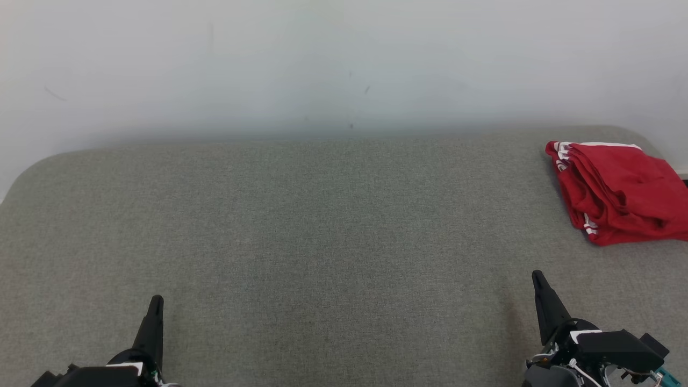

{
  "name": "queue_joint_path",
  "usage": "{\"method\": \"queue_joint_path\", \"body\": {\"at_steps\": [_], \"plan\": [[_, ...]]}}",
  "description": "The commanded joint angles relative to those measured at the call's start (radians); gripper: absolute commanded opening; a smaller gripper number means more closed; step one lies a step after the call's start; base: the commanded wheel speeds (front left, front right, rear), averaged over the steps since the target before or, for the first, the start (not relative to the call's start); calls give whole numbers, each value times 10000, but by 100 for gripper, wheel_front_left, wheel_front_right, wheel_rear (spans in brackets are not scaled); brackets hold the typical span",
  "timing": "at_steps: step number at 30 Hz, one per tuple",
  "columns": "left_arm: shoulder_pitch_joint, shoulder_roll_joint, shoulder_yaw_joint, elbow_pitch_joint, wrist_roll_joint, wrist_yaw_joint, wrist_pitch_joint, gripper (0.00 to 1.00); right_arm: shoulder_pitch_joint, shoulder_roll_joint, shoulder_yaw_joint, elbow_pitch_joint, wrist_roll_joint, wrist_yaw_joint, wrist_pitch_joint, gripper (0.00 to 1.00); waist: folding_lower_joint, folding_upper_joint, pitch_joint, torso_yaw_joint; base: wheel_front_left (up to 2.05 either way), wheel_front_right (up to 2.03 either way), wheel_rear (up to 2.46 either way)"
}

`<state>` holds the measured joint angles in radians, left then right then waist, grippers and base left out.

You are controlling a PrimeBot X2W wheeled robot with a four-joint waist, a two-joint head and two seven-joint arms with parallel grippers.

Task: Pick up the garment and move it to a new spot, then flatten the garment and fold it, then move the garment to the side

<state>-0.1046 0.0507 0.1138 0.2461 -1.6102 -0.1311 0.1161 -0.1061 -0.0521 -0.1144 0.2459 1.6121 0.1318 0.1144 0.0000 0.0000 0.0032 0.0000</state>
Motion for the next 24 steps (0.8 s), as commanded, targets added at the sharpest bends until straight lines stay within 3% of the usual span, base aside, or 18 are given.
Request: {"method": "queue_joint_path", "body": {"at_steps": [1, 24], "plan": [[-100, -21, 25, -6, -47, -9, 4, 0, -64, 39, -12, -22, 13, -21, 34, 0, 0, 0, -1, 0, 0, 0, 0], [-97, -20, 27, -8, -47, -9, 2, 0, -63, 39, -10, -21, 14, -21, 32, 0, 0, 0, -1, 0, 0, 0, 0]]}}
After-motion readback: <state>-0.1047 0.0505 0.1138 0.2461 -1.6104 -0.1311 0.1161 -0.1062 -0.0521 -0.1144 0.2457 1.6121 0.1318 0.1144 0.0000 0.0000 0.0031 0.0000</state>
